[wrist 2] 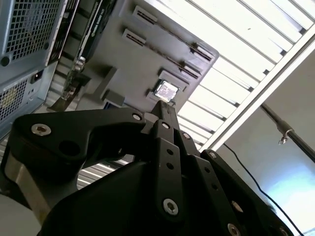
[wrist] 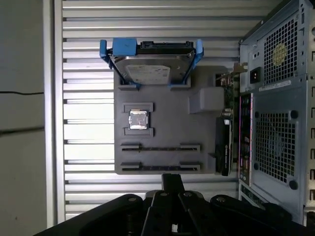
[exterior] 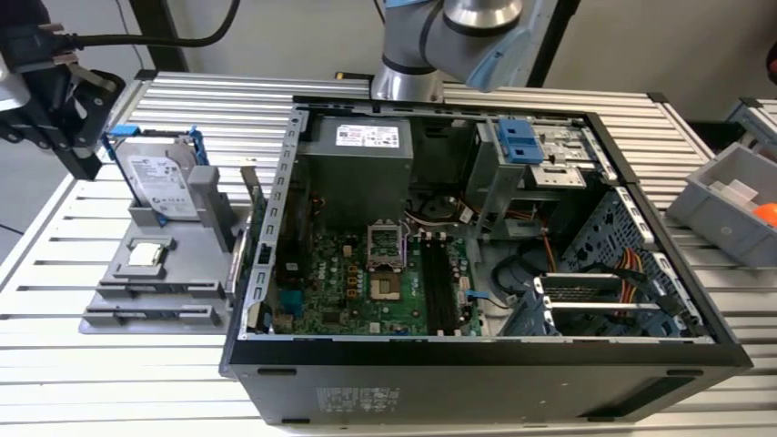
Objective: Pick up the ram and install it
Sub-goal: 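Pick up the ram and move it above insertion slot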
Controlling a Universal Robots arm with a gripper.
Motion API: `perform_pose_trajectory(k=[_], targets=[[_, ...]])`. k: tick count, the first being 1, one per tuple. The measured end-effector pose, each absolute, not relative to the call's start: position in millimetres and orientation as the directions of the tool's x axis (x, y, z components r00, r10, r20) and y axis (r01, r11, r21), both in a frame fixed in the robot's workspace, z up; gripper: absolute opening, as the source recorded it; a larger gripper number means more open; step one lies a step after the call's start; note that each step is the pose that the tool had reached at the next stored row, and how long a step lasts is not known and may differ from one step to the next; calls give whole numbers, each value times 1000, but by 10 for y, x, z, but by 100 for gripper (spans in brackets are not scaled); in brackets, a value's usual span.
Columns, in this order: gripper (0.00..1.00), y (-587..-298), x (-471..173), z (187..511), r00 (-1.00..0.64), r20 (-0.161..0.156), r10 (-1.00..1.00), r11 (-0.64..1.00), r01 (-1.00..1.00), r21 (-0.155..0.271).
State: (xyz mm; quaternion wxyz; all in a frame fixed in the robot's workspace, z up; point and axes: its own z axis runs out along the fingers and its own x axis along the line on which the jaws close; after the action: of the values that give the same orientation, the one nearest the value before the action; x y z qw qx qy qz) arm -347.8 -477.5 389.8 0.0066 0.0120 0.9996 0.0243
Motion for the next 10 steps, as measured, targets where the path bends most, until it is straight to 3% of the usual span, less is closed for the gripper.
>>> perform_pose_trajectory(k=[10], targets=[[0, -4860, -3486, 3889, -1000, -13, 24, 999, 24, 49]])
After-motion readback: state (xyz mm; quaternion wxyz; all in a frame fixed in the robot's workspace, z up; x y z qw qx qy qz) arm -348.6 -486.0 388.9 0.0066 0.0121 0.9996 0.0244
